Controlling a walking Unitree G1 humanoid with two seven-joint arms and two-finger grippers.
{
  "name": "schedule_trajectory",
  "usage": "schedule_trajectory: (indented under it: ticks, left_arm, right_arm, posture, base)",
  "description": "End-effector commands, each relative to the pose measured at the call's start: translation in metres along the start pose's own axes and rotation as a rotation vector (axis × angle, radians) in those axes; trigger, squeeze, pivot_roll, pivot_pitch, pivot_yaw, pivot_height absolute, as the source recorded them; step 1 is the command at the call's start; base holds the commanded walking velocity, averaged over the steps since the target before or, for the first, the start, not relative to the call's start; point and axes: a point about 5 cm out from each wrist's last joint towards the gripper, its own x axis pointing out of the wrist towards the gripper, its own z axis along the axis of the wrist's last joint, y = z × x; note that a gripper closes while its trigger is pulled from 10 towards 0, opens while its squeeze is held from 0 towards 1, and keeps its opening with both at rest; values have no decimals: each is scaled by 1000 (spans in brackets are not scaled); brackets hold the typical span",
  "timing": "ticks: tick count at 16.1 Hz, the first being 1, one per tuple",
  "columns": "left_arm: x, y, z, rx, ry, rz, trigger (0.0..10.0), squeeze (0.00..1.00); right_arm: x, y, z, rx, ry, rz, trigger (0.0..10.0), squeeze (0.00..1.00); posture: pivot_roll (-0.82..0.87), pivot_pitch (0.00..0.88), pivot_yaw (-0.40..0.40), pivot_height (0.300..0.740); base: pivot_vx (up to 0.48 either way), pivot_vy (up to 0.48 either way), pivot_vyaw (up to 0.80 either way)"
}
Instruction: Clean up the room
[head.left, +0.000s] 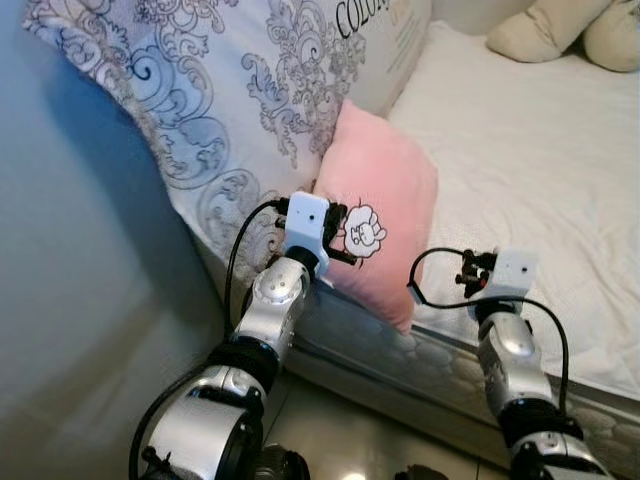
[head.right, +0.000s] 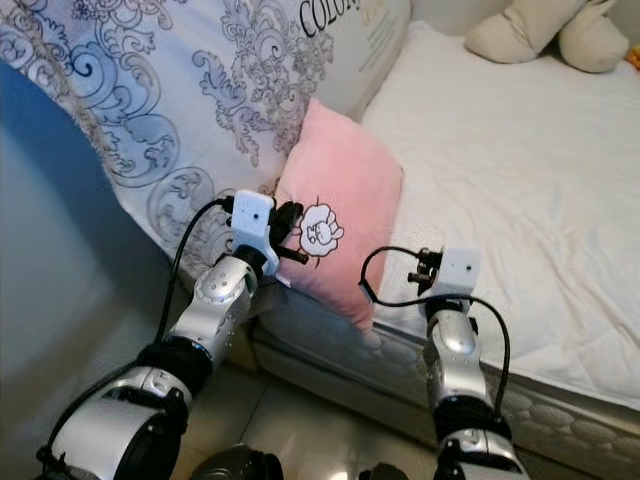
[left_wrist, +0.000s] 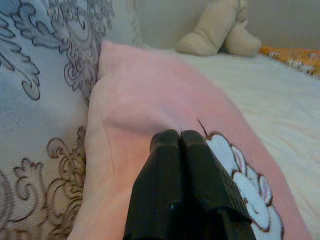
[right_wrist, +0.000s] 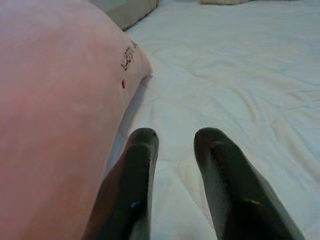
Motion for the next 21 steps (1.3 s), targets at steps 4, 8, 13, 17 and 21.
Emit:
schedule_trajectory:
  ticks: [4,8,13,17,21]
  left_arm:
    - [-2,-7,0,-14,-36,-27,10000,0]
    - [-1,-9,3,-14,-47,-52,10000,0]
    - [-3,-9,1,-11,-46,-64,10000,0]
    - [-3,-11,1,-14,-46,-71,10000,0]
    - [-4,-10,0,-12,-41,-76,10000,0]
  right_arm:
    - [0,15,0,51,-17,36,10000,1000]
    - [5,25,-9,175,69,50,10000,1000]
    - [10,24,-8,254,93,52,10000,1000]
    - [9,23,-20,396,185,40,10000,1000]
    - [13,36,-21,531,241,79,10000,1000]
  posture:
    - [-110,0,64,714]
    - [-96,0,67,714]
    - [-94,0,63,714]
    - [-88,0,68,714]
    - [-68,0,73,714]
  base:
    - [0,0,0]
    - [0,0,0]
    - [0,0,0]
    - [0,0,0]
    - [0,0,0]
